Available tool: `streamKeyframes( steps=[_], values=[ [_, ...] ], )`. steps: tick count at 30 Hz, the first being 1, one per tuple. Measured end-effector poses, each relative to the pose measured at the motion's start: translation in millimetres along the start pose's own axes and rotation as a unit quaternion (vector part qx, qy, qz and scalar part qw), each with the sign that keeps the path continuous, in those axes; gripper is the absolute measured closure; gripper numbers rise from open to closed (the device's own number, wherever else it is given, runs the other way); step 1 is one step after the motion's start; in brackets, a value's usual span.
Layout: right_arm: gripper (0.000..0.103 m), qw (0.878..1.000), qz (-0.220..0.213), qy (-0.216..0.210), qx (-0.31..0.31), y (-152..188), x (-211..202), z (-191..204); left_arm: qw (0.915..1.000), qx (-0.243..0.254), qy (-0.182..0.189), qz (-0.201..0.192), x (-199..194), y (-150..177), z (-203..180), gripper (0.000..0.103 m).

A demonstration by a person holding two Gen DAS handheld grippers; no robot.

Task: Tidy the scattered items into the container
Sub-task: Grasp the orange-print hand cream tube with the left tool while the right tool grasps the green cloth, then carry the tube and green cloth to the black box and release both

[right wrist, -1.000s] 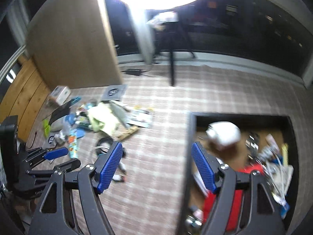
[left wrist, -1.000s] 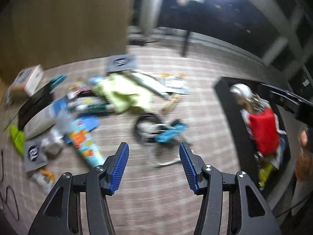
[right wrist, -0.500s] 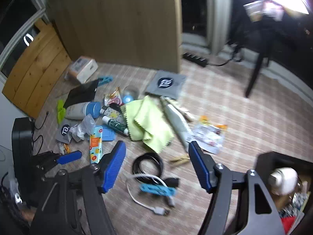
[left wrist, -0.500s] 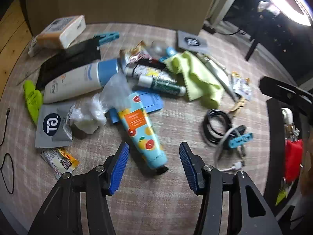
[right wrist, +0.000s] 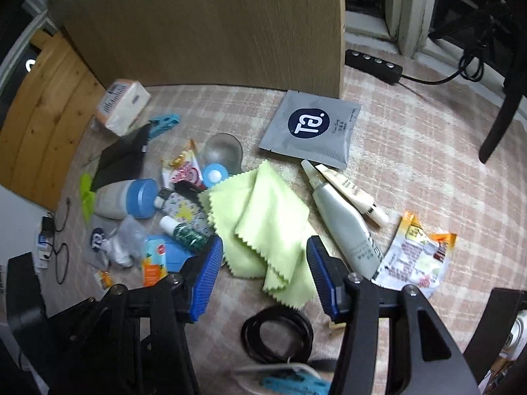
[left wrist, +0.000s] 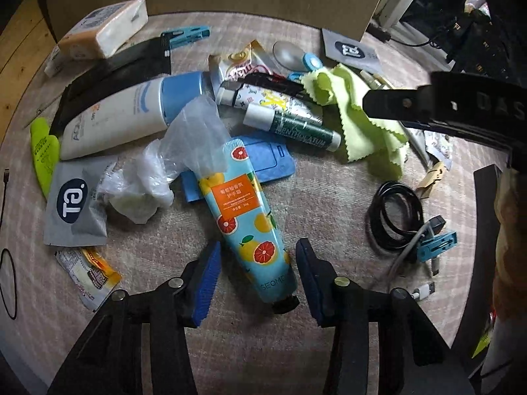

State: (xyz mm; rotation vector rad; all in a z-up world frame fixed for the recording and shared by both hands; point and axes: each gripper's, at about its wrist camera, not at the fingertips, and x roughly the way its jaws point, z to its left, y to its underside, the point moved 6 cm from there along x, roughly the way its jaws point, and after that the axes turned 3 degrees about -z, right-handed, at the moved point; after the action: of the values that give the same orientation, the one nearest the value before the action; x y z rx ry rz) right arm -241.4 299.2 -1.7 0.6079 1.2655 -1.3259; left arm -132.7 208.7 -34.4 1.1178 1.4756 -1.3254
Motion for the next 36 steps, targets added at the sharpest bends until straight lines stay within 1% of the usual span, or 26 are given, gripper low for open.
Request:
streamKeyframes(
  steps=[5, 6, 7, 8, 9, 10, 11, 13, 16, 21, 24, 27, 32, 36],
  values=[
    [0.051, 1.0, 0.016, 0.006, 0.002, 2, 19, -1, 0.9999, 0.007, -0.013, -0.002, -1, 3, -2, 0.063],
    [0.053, 1.0, 0.017, 0.012, 0.001, 3, 21, -1, 0.9998, 0.01, -0.016, -0.004, -1, 4, -3, 0.065],
    [0.058, 1.0, 0.015, 0.018, -0.002, 3, 22, -2, 0.9997, 0.013, -0.019, -0.006, -1, 6, -3, 0.067],
    [0.06, 1.0, 0.013, 0.025, -0.008, 4, 22, -1, 0.9996, 0.016, -0.021, -0.009, -2, 7, -3, 0.068],
    [0.068, 0.999, 0.015, 0.027, -0.009, 5, 22, -2, 0.9995, 0.017, -0.023, -0.011, -2, 8, -2, 0.072],
    [0.071, 0.999, 0.016, 0.027, -0.007, 6, 21, -3, 0.9995, 0.018, -0.025, -0.013, -3, 10, -1, 0.075],
    [0.074, 1.0, 0.016, 0.023, -0.002, 8, 20, -5, 0.9995, 0.018, -0.023, -0.015, -4, 11, -1, 0.075],
    [0.091, 1.0, 0.014, 0.014, 0.01, 11, 15, -9, 0.9995, 0.017, -0.02, -0.018, -5, 15, 1, 0.076],
    [0.098, 1.0, 0.01, 0.01, 0.025, 18, 9, -13, 0.9995, 0.015, -0.017, -0.023, -8, 22, 3, 0.076],
    [0.1, 0.999, -0.01, -0.002, 0.045, 29, -4, -15, 0.9998, 0.005, 0.002, -0.018, -14, 36, 7, 0.076],
    [0.1, 0.998, -0.029, -0.015, 0.053, 29, -21, -13, 0.9998, 0.007, 0.009, -0.018, -20, 45, 7, 0.076],
    [0.1, 0.997, -0.045, -0.018, 0.055, 28, -38, -11, 0.9996, 0.003, 0.016, -0.021, -29, 50, 8, 0.076],
    [0.1, 0.995, -0.077, -0.028, 0.057, 25, -75, -7, 0.9984, 0.01, 0.03, -0.048, -61, 54, 9, 0.076],
    [0.1, 0.992, -0.109, -0.029, 0.062, 27, -115, -14, 0.9962, 0.029, 0.042, -0.071, -86, 32, 3, 0.076]
  ],
)
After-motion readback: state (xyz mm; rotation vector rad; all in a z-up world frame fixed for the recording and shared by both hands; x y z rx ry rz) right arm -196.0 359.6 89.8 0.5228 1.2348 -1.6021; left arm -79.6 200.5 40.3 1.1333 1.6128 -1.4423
